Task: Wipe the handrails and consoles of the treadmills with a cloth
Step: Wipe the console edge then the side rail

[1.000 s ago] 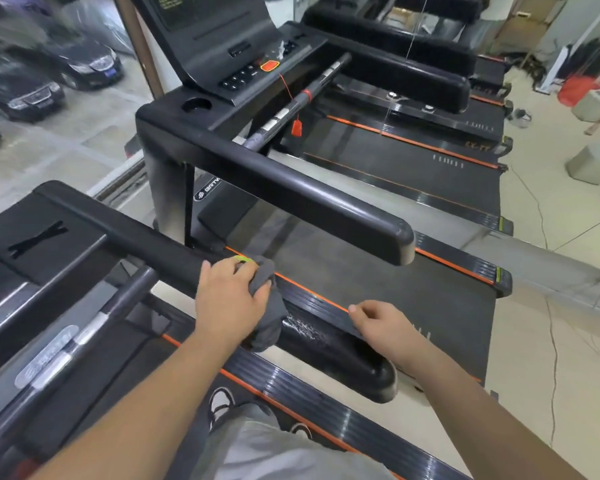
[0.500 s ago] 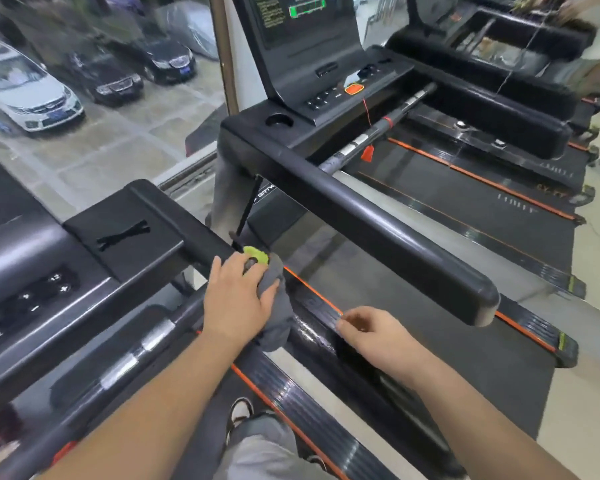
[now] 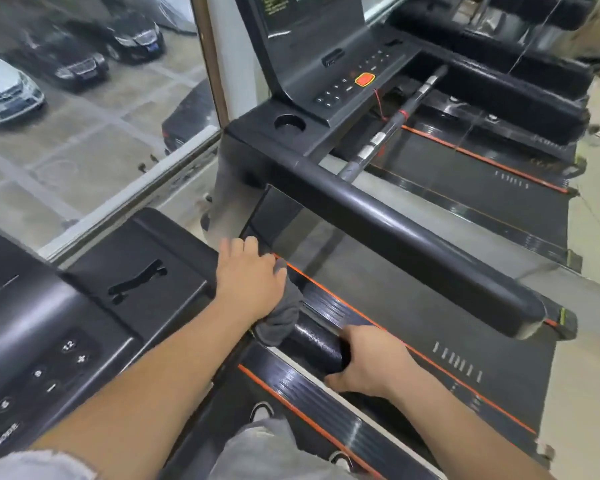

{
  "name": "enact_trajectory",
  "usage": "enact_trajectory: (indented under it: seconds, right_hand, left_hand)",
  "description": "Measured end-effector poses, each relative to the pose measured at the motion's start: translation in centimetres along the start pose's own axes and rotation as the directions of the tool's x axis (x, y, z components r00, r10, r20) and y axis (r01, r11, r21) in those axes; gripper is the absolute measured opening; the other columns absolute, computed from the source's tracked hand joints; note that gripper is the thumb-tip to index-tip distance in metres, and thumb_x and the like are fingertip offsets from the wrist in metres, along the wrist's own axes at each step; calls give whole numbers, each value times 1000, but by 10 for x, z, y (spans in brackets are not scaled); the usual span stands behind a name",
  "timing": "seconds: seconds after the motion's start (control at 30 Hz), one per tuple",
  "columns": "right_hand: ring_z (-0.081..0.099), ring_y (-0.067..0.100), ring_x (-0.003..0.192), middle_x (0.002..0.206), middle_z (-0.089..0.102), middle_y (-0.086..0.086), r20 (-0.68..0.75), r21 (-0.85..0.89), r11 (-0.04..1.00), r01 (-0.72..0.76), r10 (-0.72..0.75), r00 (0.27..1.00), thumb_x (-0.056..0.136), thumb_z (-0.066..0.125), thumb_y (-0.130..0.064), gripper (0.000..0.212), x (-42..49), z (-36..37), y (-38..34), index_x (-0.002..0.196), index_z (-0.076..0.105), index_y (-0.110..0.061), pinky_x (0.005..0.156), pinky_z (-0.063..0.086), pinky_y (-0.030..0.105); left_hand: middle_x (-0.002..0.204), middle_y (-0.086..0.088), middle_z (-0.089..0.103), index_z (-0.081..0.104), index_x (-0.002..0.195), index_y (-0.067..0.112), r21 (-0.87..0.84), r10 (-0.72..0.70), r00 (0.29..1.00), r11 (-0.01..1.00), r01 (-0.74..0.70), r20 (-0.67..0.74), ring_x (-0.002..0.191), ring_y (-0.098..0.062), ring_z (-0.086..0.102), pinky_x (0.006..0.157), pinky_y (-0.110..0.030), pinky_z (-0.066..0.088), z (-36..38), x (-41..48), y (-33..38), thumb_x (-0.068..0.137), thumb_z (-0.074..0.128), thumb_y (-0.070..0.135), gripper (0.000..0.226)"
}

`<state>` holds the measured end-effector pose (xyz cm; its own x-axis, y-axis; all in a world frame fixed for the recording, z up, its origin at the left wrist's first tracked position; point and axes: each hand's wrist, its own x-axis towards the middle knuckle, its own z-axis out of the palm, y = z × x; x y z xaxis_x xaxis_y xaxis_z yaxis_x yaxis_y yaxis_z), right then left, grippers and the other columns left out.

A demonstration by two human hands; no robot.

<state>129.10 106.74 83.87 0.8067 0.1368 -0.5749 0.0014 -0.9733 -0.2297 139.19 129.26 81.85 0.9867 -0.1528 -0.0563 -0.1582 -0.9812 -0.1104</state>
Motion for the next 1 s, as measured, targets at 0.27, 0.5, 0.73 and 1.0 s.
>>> enact_trajectory:
  seconds: [0.27,0.5,0.73,1.0]
  right_hand:
    - [67,16,101,106,72,-10,-98,275,961,-27,56,994,59,78,-59,57,-20,4,5,108,65,-34,77,51,30]
    - [62,3,115,128,66,-17,-69,469,853,-228,293,954,63,60,-88,93,-61,10,50,138,60,-34,101,49,26]
    - [68,1,87,89,73,-19,-95,553,781,-291,406,909,82,46,-80,56,-97,33,115,96,71,-31,86,55,32]
    - [50,16,67,67,50,-1,-86,624,734,-268,405,910,103,37,-59,56,-150,61,188,77,53,-12,69,40,33]
  left_hand:
    - [118,8,59,57,131,41,-373,616,763,766,-523,196,114,-18,56,93,-35,48,-24,-27,40,82,36,88,71]
    - [144,-1,60,62,133,30,-252,445,715,895,-368,539,133,-28,54,106,-39,44,-18,28,45,92,31,80,72]
    - [132,-5,63,58,128,32,-359,644,601,764,-536,473,126,-29,58,100,-41,46,-25,-41,144,76,25,98,90]
    - [131,-9,65,61,119,26,-176,413,752,909,-379,514,126,-30,58,101,-36,45,-29,-43,157,99,34,65,51]
